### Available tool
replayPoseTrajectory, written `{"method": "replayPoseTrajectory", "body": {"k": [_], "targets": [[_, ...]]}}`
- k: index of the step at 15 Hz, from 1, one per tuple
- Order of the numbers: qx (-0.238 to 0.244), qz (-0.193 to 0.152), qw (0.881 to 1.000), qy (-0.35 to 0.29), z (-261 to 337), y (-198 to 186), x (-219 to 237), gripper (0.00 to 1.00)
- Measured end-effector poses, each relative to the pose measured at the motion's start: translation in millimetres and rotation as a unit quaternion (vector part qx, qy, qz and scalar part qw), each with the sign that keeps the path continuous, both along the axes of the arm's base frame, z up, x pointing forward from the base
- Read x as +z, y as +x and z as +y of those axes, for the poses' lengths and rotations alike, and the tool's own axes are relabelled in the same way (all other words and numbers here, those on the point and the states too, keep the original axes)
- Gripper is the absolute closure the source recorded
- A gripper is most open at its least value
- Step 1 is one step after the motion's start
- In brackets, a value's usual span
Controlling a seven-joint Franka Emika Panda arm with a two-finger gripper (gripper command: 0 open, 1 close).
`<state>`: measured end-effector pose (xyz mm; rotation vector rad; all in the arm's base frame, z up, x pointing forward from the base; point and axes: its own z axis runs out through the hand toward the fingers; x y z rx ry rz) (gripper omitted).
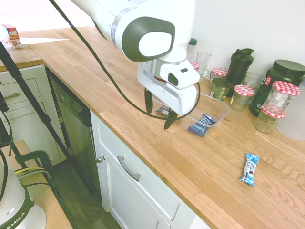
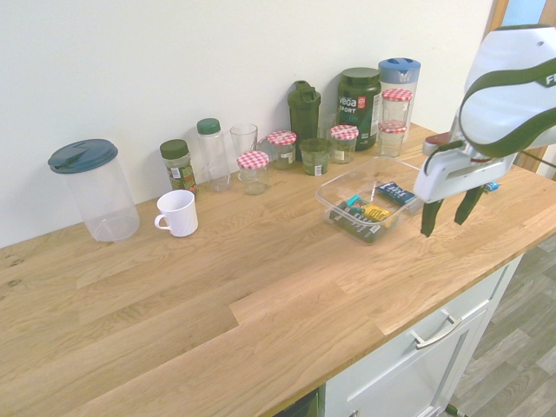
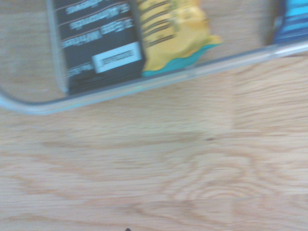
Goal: Put the protein bar into the container
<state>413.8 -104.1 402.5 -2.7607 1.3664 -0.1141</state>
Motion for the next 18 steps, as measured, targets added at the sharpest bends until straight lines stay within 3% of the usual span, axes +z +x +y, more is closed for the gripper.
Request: {"method": "replayPoseTrajectory", "body": {"k": [6,18], "targets": [[-0.025,-0.015,1.0,-0.007,-109.9,0.5,5.9,0.0],[0.0,-0.002,0.999,-0.035,-237.7,99.6,-15.7,0.0]]}}
